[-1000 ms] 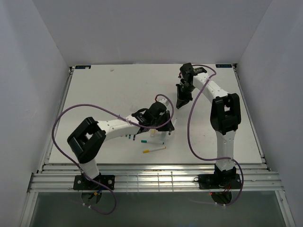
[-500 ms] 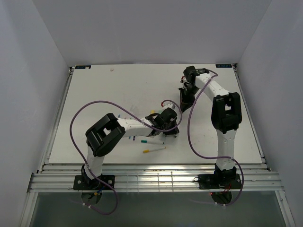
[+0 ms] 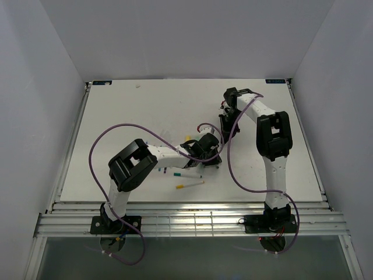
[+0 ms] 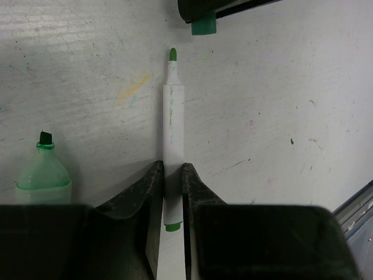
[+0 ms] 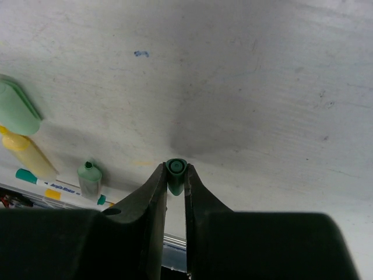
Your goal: Open the pen caps
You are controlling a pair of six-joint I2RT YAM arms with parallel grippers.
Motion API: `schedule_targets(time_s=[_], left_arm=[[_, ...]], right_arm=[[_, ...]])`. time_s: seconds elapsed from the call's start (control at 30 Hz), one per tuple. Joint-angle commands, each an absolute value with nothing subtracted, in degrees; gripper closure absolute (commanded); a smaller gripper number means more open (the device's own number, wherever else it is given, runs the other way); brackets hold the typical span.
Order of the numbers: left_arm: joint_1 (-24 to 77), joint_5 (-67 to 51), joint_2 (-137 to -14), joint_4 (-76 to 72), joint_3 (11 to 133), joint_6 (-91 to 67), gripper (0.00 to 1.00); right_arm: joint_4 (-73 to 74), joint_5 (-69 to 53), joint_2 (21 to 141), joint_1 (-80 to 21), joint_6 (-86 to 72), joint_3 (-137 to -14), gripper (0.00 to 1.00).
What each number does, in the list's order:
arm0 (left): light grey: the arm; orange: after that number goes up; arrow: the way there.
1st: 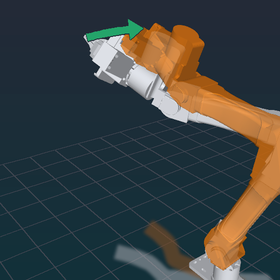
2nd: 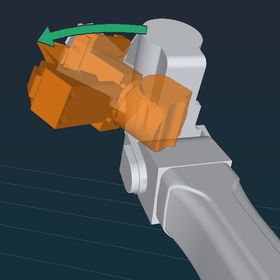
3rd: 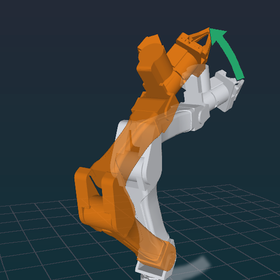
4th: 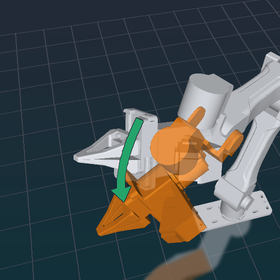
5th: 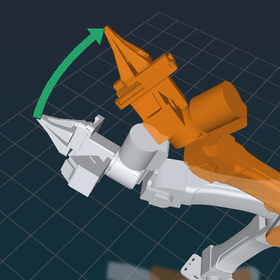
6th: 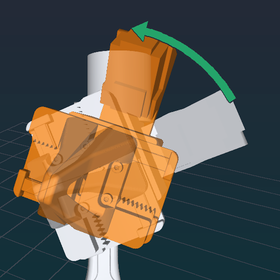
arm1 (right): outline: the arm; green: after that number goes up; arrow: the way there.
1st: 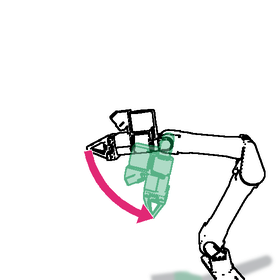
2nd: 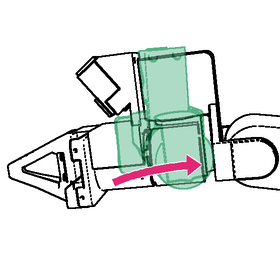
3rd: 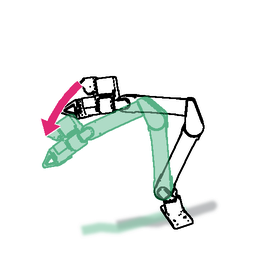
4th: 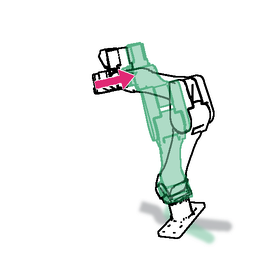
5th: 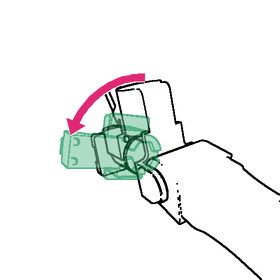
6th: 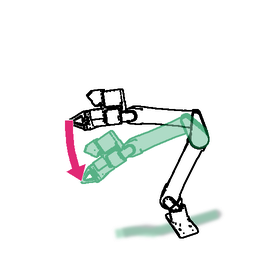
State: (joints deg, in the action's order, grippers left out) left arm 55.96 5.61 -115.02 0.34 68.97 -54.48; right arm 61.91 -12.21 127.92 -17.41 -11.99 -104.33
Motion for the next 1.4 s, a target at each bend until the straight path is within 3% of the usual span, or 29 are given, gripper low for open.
schedule_targets(time_s=[0.0, 0.43, 0.8, 1.03, 1.17, 1.37], left_arm=[[55.99, 6.77, -114.96, 0.79, 68.47, -55.54, 0.84], [55.99, 5.19, -114.43, 0.70, 64.51, -55.64, 0.69], [56.07, 4.75, -115.05, 1.05, 63.81, -55.28, 0.50], [55.90, 4.92, -114.61, 1.41, 63.81, -53.97, 0.49], [55.90, 4.57, -113.29, 1.58, 64.07, -52.65, 0.48], [55.90, 3.26, -109.60, 2.89, 65.83, -49.14, 0.48]], right_arm=[[61.88, -11.52, 129.55, -17.58, -12.83, -107.14, 0.91], [61.17, -9.58, 132.62, -17.23, -13.97, -110.03, 0.82], [61.26, -10.55, 132.72, -17.31, -14.76, -109.60, 0.75], [61.17, -9.23, 132.45, -17.31, -15.38, -109.25, 0.69], [60.82, -6.33, 130.96, -17.31, -15.03, -109.86, 0.54], [60.38, -4.66, 125.69, -17.23, -13.80, -110.48, 0.49]])
